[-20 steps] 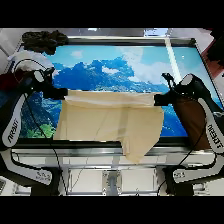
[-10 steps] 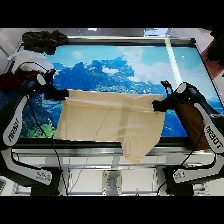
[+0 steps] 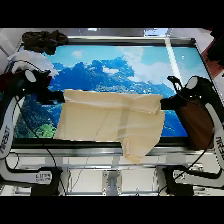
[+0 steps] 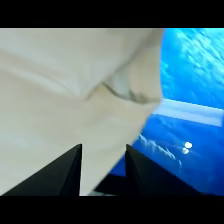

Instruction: Fold the shirts.

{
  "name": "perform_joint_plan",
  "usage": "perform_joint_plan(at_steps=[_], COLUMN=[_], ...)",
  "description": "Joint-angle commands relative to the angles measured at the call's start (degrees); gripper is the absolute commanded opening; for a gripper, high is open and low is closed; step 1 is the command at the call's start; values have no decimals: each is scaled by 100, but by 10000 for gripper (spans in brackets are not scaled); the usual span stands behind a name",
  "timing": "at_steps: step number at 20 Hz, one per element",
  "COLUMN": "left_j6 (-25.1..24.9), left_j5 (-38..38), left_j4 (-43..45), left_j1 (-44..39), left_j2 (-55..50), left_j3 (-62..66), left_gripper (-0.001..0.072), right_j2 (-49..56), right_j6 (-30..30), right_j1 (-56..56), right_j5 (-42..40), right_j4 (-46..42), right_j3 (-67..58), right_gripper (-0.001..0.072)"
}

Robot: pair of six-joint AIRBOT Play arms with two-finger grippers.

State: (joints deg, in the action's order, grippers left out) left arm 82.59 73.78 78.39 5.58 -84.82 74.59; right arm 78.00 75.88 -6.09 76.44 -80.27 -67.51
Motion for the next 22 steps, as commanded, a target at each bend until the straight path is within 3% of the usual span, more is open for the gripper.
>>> perform_joint_plan(at_steps=[1,5,8,10,12,17,22], left_j6=[-166,-201,-199,-199,-201,-201,-201], left_j5=[420,411,393,372,387,415,407], left_j4=[0,22,-85,-181,-278,-299,-302], left_j1=[83,83,81,83,81,81,81], left_j2=[1067,2109,2371,2371,2371,2371,2371], left_j3=[-772,-2739,-3375,-3410,-3410,-3412,-3410], left_gripper=[653,653,653,653,653,652,653], right_j2=[-789,-1513,-1818,-1836,-1836,-1836,-1836], right_j6=[87,85,-170,-212,227,549,695], right_j1=[-232,-229,72,372,505,514,584], right_j5=[656,922,710,507,334,859,730], right_j4=[205,1475,2776,2507,2151,2594,2680], right_j3=[369,2177,3136,3397,3560,4122,4677], right_gripper=[352,352,352,352,356,356,356])
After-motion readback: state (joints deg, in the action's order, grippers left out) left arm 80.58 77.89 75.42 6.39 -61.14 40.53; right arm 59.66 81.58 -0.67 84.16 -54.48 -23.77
